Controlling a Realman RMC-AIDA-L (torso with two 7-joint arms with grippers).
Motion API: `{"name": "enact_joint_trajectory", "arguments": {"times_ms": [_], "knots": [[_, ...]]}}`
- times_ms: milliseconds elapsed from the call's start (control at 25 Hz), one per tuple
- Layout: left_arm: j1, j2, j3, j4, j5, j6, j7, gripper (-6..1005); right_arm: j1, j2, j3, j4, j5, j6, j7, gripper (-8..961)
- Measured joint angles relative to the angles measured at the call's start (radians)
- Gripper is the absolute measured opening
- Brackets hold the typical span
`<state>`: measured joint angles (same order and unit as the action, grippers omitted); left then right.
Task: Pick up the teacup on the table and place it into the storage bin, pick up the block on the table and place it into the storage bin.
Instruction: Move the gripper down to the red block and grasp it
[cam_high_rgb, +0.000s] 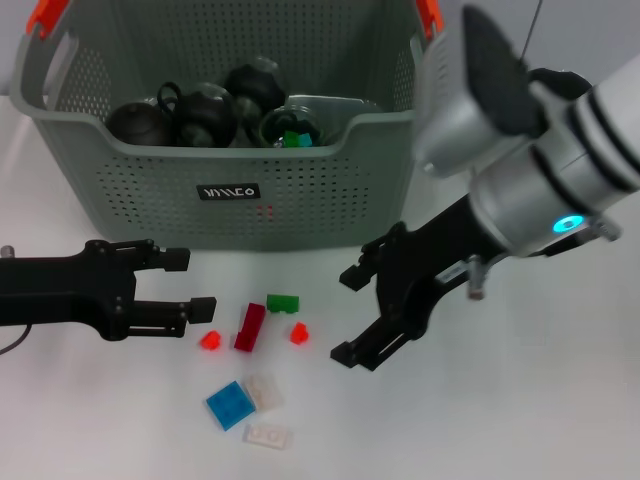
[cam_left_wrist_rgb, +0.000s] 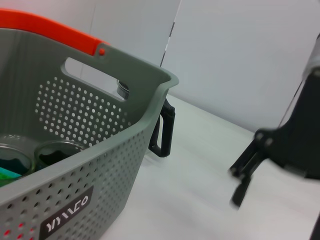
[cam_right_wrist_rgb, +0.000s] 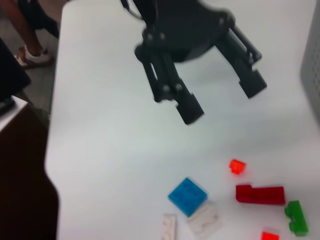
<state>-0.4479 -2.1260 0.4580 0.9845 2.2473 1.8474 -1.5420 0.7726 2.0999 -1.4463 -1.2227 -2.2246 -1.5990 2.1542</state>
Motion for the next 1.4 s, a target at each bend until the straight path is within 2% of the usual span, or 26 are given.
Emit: {"name": "enact_joint_trajectory", "arguments": {"times_ms": [400,720,920,1400], "knots": [[0.003,-0.002,-0.004,-0.001,0.000,0.000,0.000,844,0.075,0.010,-0.303,0.288,0.014,0.382,0.021,945],[0.003,-0.002,0.000,-0.008,0.000,-0.007,0.001,844,0.096,0.015,-0.471,0.361,0.059,0.594,0.061,944],[0.002,-0.001,-0.003,-0.013,-0.001,-0.007,0.005,843,0.105,0.018,-0.521,0.390,0.100,0.669,0.062,867],[0.008,-0.002,-0.007,-0.014,-0.002,-0.007,0.013,843,0.107,0.021,-0.538,0.409,0.120,0.725,0.062,617]]}}
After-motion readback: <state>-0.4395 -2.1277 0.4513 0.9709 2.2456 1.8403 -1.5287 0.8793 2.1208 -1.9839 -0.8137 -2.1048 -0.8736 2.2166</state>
